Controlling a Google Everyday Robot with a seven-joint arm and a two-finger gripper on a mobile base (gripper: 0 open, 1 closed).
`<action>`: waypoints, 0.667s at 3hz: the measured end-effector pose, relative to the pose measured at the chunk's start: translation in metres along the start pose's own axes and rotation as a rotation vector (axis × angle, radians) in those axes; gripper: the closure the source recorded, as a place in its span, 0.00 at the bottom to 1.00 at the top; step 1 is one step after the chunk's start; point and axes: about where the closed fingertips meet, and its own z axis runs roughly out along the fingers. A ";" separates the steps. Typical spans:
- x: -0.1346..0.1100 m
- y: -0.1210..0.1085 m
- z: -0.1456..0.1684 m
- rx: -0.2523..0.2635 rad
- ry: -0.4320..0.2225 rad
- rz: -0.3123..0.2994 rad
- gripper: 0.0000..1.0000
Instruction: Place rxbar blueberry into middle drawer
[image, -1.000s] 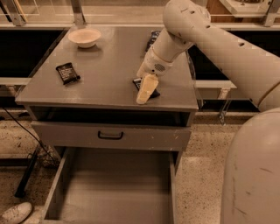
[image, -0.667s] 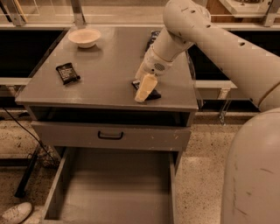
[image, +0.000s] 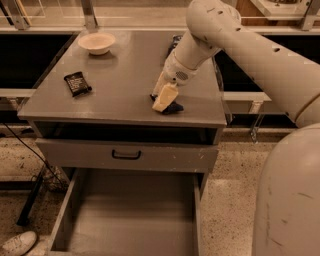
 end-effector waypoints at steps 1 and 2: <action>0.000 0.000 0.000 0.000 0.000 0.000 1.00; -0.004 -0.001 -0.007 0.000 0.000 0.000 1.00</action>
Offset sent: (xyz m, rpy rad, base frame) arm 0.0000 0.0000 0.0000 0.0000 0.0000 0.0000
